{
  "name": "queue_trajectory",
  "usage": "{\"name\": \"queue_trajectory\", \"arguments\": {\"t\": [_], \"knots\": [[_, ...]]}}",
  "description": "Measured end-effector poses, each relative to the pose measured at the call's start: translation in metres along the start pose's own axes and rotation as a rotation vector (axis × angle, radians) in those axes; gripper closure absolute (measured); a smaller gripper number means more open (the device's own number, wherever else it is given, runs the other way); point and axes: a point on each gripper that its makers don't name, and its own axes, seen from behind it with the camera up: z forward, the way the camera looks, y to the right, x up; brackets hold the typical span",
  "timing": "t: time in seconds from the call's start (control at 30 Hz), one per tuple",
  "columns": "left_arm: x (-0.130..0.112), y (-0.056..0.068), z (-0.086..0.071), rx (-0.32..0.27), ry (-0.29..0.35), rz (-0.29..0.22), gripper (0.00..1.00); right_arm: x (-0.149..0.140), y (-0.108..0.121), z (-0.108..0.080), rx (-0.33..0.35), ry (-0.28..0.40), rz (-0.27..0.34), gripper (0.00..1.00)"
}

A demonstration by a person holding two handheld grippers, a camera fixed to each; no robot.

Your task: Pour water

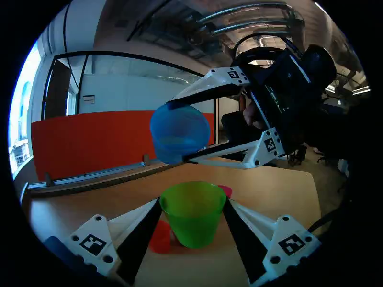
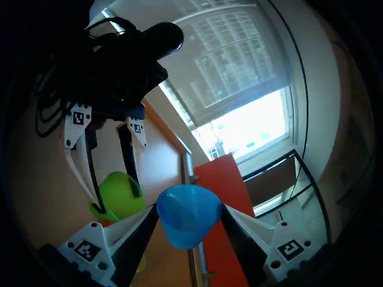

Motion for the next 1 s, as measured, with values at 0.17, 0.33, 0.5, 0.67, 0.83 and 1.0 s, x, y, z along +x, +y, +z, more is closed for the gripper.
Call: {"name": "queue_trajectory", "arguments": {"t": [0.17,0.33,0.5,0.67,0.83,1.0], "knots": [[-0.0003,0.0004,-0.0002,0.000,0.002,0.000,0.11,0.0000,0.0005,0.0001,-0.001,0.000,-0.014,0.06],[-0.0006,0.0007,-0.0010,0.001,0.003,0.003,0.11,0.0002,0.0009,0.0011,0.000,-0.001,-0.018,0.06],[-0.0002,0.0005,-0.0012,0.002,0.004,0.005,0.11,0.0006,0.0016,0.0022,-0.001,-0.002,-0.029,0.06],[-0.0004,0.0004,-0.0020,0.006,0.004,0.007,0.11,0.0005,0.0030,0.0024,-0.003,-0.003,-0.040,0.06],[-0.0002,0.0001,-0.0024,0.008,0.004,0.010,0.11,0.0003,0.0036,0.0027,-0.004,-0.003,-0.046,0.06],[0.0004,0.0003,-0.0016,0.008,0.007,0.009,0.11,0.0005,0.0049,0.0025,-0.006,-0.002,-0.053,0.06]]}}
